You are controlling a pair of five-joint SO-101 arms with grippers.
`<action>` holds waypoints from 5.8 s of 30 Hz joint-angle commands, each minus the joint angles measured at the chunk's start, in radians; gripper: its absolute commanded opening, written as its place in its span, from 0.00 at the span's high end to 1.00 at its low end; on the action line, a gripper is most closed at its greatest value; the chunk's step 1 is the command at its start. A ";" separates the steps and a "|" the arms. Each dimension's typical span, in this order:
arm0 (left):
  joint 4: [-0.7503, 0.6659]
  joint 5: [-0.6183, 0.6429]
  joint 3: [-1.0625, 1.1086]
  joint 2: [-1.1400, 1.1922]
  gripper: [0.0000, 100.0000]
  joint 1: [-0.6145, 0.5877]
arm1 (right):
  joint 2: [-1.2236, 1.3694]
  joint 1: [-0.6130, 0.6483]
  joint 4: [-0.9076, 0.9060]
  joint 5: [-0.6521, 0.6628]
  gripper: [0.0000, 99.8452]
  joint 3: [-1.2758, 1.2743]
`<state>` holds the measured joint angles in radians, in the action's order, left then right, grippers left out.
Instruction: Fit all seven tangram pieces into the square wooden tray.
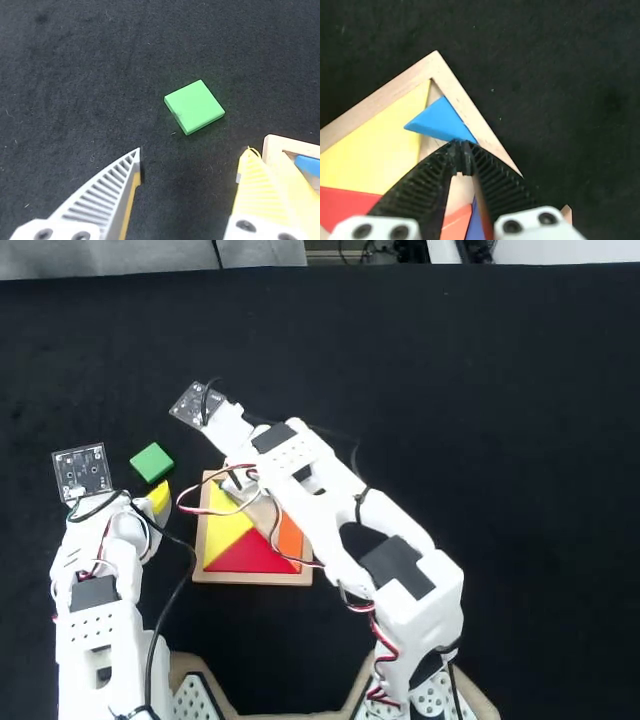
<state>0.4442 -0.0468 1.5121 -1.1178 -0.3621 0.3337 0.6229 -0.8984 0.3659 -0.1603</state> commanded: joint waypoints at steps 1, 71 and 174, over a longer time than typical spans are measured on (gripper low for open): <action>-0.014 -0.005 -0.008 -0.012 0.70 -0.013 | -0.087 0.005 0.020 -0.005 0.99 0.012; -0.011 0.166 -0.053 -0.012 0.70 -0.225 | -0.087 0.109 0.091 0.026 0.99 -0.113; -0.014 0.160 -0.047 -0.012 0.70 -0.203 | -0.117 0.002 0.069 0.028 0.99 -0.139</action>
<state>0.4442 0.1066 1.5121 -1.1178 -0.5723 0.2156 0.6260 -0.8401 0.3920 -0.3537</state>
